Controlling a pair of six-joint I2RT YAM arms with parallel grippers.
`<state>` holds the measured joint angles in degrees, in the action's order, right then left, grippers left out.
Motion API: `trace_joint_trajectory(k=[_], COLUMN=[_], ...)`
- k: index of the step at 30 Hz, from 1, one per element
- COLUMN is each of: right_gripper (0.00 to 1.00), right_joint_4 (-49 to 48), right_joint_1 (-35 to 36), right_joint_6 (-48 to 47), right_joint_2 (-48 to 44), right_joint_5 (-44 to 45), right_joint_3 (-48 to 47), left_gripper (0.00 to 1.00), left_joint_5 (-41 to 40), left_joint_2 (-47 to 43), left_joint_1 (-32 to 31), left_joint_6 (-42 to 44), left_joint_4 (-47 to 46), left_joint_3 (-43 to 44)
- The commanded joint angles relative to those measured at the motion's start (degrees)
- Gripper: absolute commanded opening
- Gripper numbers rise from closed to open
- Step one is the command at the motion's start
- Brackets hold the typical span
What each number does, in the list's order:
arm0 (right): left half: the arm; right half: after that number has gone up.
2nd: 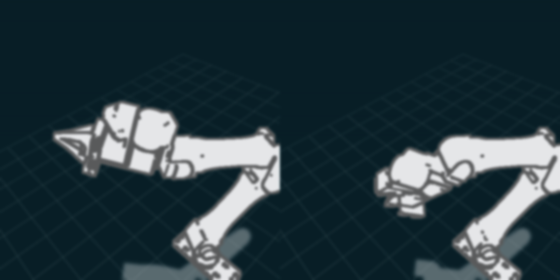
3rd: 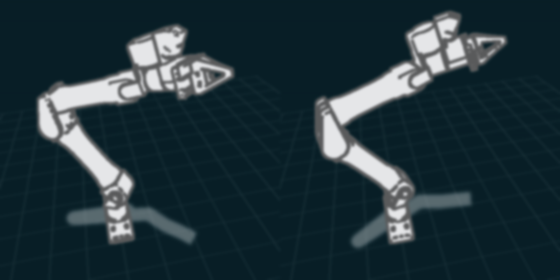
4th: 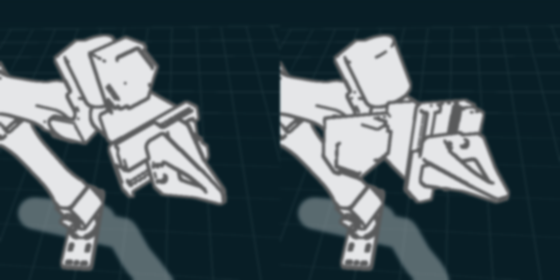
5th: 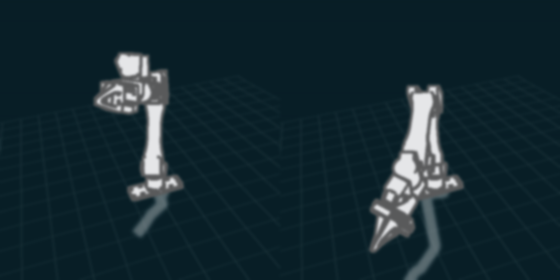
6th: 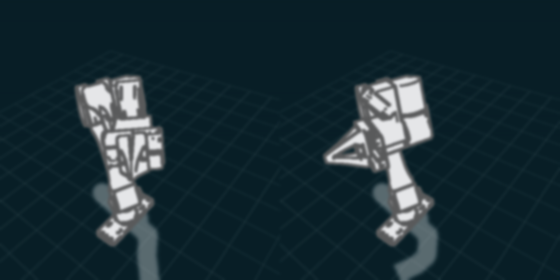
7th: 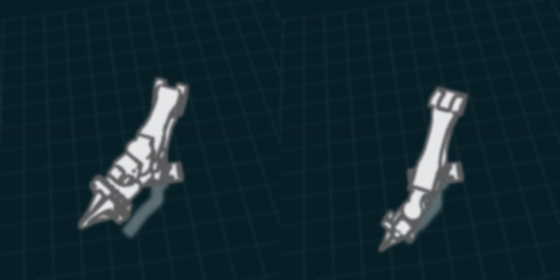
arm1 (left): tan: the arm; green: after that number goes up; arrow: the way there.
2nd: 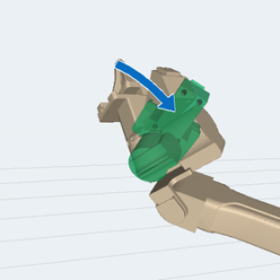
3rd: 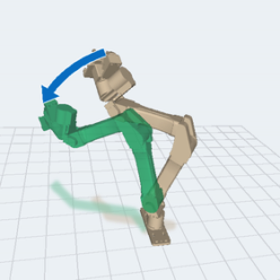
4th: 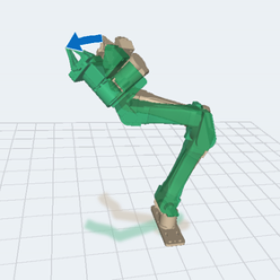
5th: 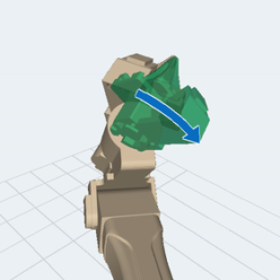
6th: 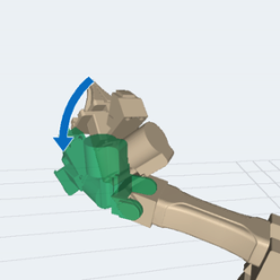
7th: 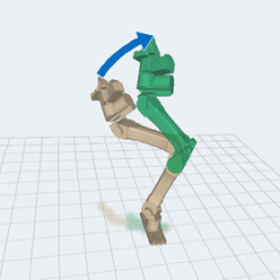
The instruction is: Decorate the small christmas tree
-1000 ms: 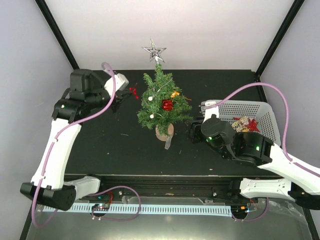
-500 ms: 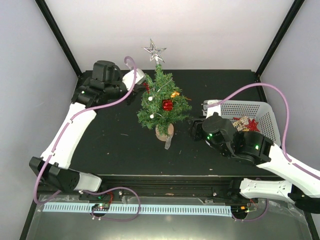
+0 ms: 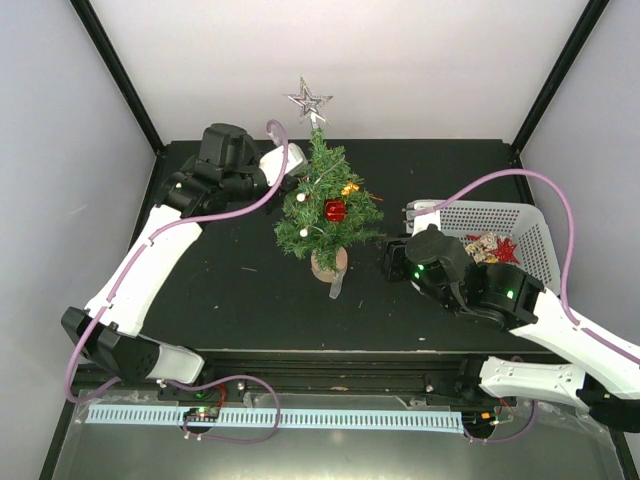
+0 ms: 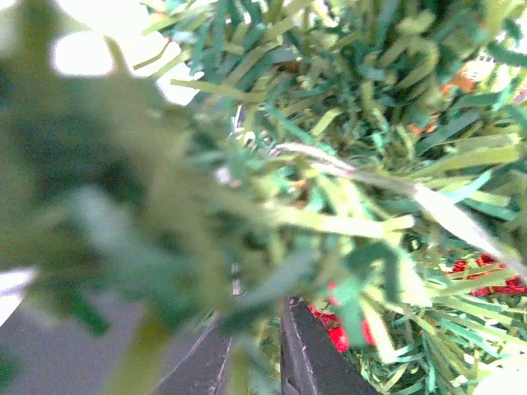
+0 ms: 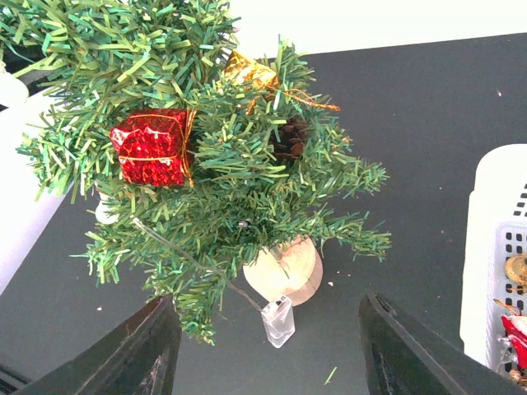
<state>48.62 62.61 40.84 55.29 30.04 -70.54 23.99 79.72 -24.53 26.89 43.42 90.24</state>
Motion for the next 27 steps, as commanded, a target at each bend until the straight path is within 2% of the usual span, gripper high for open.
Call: trace_joint_trajectory(k=[1,13,17,21,26,27], right_gripper=[0.61,0.61,0.61,0.61,0.63,0.69], right_joint_4=[-2.03,-2.30,-2.38,-2.86,-2.35,-2.12], right_joint_1=[-0.61,-1.00,-1.02,-1.06,-1.13,-1.09], right_joint_6=[-0.51,-0.70,-0.48,-0.24,-0.23,-0.29], right_joint_2=[-0.55,-0.62,-0.72,-0.81,-0.71,-0.71], right_joint_5=[-0.84,-0.84,-0.95,-1.42,-1.20,-1.09], right_joint_3=[0.56,0.76,1.06,1.44,1.63,1.64], left_gripper=[0.14,0.18,0.28,0.47,0.55,0.56], left_joint_5=[-0.33,-3.45,-7.05,-10.04,-15.04,-15.59], left_joint_2=[-1.26,-2.68,-4.23,-4.70,-5.88,-5.97], left_joint_1=[-1.22,-2.07,-2.05,-2.07,-1.68,-1.47], left_joint_6=[2.15,1.89,2.10,2.12,1.42,1.29], left_joint_4=[0.69,-0.02,-1.76,-2.05,-2.52,-2.45], left_joint_3=[1.95,1.03,-0.27,-0.59,-2.10,-2.74])
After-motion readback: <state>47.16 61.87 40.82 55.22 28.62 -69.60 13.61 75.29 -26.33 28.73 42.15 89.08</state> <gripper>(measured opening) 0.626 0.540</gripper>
